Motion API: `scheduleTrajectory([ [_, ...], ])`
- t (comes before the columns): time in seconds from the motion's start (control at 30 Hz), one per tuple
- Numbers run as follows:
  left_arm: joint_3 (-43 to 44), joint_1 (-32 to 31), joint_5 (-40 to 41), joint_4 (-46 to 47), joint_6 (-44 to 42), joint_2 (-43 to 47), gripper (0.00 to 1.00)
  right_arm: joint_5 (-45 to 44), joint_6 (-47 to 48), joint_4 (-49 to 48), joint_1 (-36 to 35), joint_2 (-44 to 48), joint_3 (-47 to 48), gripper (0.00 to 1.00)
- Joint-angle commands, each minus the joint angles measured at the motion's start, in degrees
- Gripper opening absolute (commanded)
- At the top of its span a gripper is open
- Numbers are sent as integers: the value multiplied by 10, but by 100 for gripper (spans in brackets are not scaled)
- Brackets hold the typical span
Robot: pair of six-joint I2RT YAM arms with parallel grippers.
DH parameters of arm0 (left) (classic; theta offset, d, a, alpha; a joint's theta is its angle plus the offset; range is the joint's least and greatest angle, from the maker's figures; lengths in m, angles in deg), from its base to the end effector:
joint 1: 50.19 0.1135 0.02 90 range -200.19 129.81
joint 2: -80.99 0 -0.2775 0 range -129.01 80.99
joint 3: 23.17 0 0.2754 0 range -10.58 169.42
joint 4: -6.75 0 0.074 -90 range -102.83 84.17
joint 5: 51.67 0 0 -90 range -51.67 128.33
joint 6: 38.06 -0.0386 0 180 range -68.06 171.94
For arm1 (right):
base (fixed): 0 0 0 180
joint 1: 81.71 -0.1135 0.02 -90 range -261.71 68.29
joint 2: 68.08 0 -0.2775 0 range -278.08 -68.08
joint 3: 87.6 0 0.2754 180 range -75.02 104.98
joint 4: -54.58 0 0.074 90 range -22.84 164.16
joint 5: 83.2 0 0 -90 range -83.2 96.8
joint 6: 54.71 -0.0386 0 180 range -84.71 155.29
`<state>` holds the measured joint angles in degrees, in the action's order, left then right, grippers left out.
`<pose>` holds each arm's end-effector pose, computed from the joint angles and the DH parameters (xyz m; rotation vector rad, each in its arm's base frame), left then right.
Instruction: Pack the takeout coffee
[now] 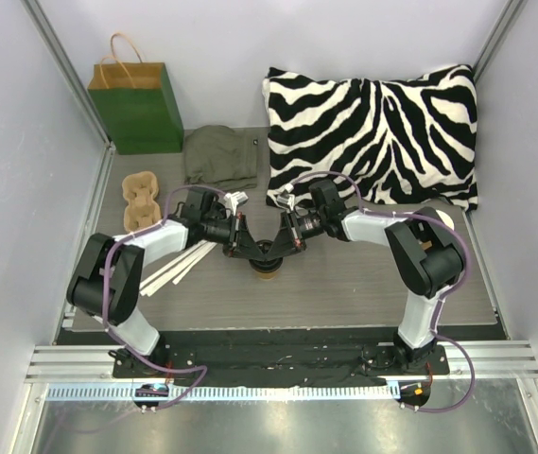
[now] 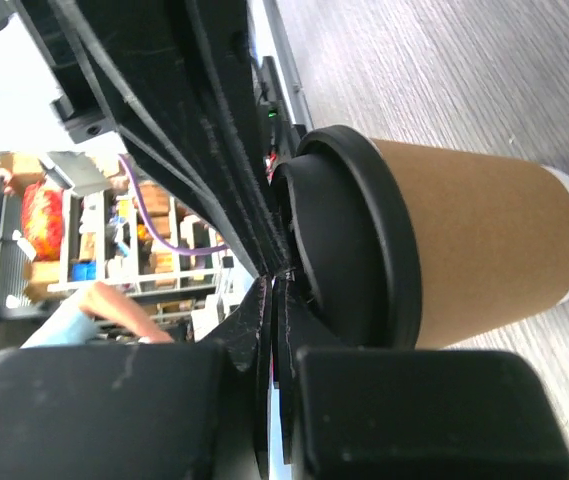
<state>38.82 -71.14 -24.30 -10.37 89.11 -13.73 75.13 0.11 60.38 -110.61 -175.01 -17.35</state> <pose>0.2994 -0.1513 0.1710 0.1968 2.5437 -1.7665 0.3213 0.2183 0.1549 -0.5758 2.3993 1.9123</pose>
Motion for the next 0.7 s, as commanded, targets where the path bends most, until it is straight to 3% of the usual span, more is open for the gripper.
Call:
scheduleTrajectory([
  [0.0,7,-17,22,-13,-32,68,0,-74,5,29,-20,59,21,1],
  [0.3,-24,-46,19,0,-22,106,0,-95,-187,-132,-27,66,21,1],
  [0.67,-27,-52,83,14,-15,18,0,-126,-162,-136,-32,-32,16,1],
])
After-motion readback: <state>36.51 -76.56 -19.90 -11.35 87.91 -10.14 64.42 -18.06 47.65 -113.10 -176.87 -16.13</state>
